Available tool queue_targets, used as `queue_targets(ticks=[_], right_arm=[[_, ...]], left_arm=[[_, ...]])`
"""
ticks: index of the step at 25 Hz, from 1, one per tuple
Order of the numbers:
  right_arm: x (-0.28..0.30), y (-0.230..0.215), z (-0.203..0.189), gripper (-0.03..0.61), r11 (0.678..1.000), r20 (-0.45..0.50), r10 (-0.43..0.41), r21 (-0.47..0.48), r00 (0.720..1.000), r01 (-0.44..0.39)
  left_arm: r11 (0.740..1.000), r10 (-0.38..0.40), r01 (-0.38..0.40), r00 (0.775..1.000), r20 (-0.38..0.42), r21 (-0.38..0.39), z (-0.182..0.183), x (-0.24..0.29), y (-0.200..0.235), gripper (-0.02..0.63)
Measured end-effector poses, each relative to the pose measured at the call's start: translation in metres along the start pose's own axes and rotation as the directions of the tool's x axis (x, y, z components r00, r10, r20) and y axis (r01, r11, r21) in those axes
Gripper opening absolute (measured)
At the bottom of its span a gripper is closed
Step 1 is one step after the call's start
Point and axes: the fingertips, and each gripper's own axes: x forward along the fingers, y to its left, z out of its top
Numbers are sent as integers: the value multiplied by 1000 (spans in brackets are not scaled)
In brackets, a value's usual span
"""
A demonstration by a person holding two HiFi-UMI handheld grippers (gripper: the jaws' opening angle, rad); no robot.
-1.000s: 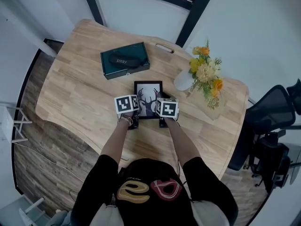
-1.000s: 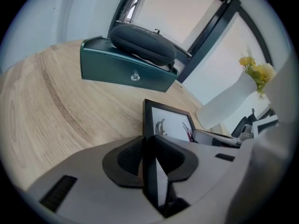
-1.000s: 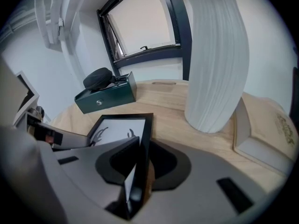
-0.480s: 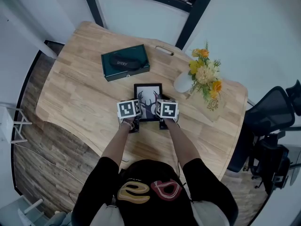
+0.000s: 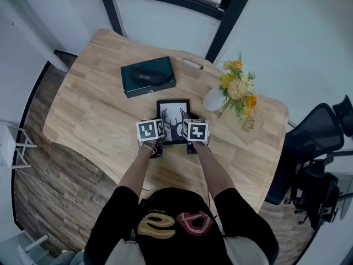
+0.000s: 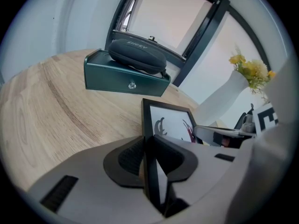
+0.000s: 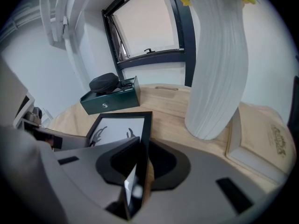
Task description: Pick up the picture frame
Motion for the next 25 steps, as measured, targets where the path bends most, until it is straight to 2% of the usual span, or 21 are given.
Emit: queue_targets(ticks=[9, 25], right_arm=[[-25, 4, 8, 71, 1000, 40, 2, -10, 999, -1], [-78, 13, 15, 71, 999, 116, 18, -38, 993, -13]], left_arm=[[999, -13, 12, 999, 35, 31, 4, -23, -12, 80], [999, -30, 26, 991, 132, 34, -1, -71, -32, 80]])
